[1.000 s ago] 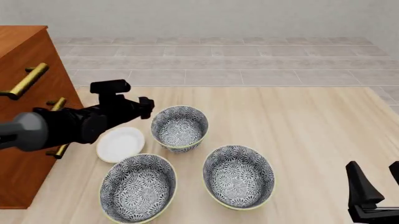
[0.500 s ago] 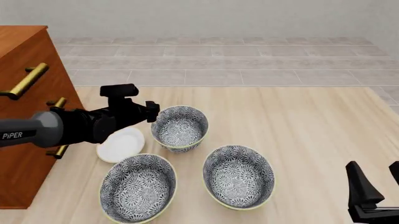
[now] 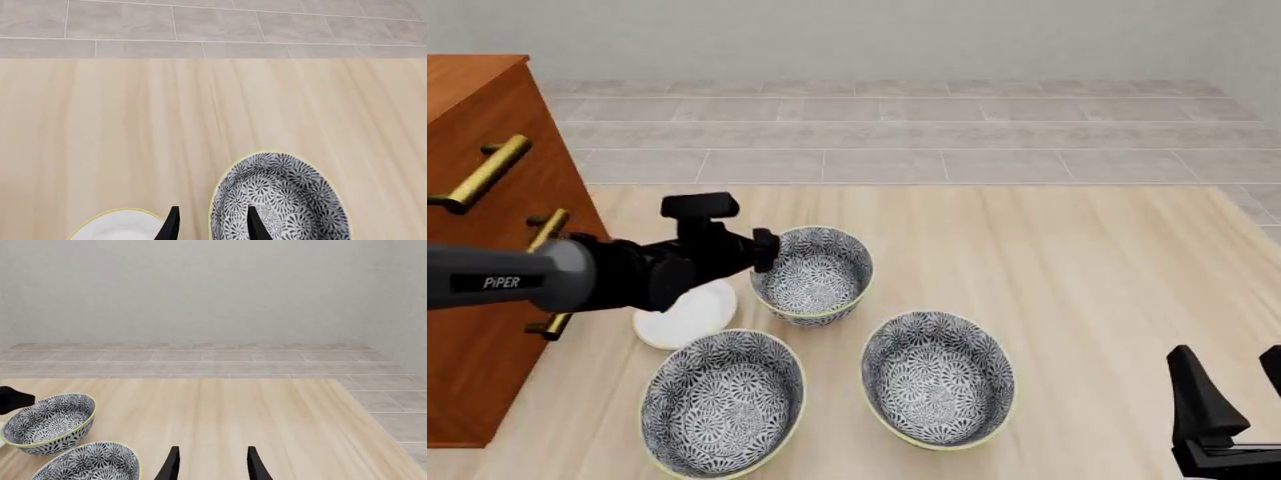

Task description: Stack the bowl at the front on the bowl in the middle.

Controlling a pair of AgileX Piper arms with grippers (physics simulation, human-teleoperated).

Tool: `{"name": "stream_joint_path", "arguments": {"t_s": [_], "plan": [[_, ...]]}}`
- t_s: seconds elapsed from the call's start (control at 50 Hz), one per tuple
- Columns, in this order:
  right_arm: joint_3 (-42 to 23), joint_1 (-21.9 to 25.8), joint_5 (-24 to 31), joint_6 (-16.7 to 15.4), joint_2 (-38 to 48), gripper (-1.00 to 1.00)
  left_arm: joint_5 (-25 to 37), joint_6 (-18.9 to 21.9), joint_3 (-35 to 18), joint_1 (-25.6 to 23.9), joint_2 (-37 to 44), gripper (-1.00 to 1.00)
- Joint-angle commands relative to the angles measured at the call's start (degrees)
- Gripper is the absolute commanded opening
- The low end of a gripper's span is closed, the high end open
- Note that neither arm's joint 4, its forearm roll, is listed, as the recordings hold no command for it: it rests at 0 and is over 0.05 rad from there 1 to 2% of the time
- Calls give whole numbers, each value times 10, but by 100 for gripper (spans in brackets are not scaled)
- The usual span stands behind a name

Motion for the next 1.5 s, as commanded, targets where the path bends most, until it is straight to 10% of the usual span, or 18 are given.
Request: {"name": "stream_joint_path", "arguments": {"t_s": [0.02, 0.98, 1.0, 1.5], "plan": [[0, 0, 0, 0, 0, 100, -6, -5, -8, -2, 26, 100], [0, 0, 0, 0, 0, 100, -18, -18, -28, -9, 79, 100], [0, 0, 0, 0, 0, 100, -18, -18, -27, -9, 78, -100], [0, 0, 0, 0, 0, 100, -8, -10, -22, -1, 37, -100]]}}
